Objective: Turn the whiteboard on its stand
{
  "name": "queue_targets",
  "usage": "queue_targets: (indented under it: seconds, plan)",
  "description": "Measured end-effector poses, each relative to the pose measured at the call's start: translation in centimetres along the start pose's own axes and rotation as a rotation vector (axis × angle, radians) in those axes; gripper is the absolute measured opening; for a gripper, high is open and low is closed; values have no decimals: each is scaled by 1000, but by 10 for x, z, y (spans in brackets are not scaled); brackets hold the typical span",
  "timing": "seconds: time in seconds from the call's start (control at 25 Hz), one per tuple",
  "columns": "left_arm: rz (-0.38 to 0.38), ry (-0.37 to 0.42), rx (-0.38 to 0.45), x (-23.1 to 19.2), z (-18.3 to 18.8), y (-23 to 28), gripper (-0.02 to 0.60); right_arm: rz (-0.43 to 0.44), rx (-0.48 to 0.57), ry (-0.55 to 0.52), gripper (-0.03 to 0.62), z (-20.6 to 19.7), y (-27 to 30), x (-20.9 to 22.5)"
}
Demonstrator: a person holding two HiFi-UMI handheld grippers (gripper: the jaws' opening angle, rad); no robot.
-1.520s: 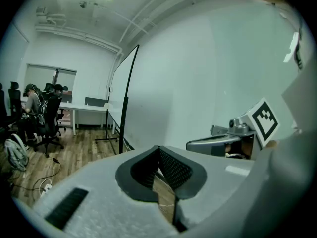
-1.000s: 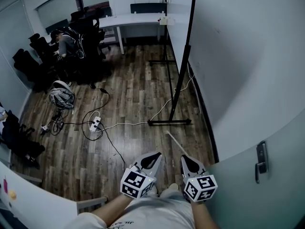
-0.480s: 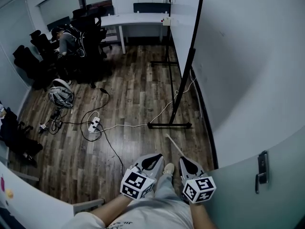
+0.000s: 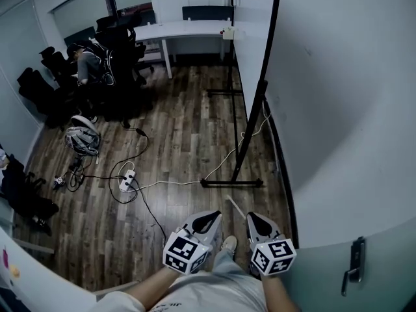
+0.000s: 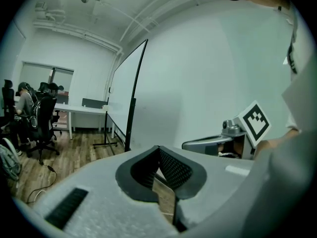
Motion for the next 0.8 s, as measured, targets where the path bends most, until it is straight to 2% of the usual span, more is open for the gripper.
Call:
queue_targets:
  seconds: [0.4,0.8]
  plan:
    - [46,-20,45,-21,49,93,9,20,23,-56,5,63,40,83]
    - [89,-34,57,-27,67,151,9,48,21,-65,6,86,63,137]
Point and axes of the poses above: the fingertips, and each gripper's own axes: y forward along the fingers, x to its right, z out of its top, the point moved 4 cm from there along -y, backward along the fingers, and after that the axes turned 10 degrees about z, right-handed, at the moved point
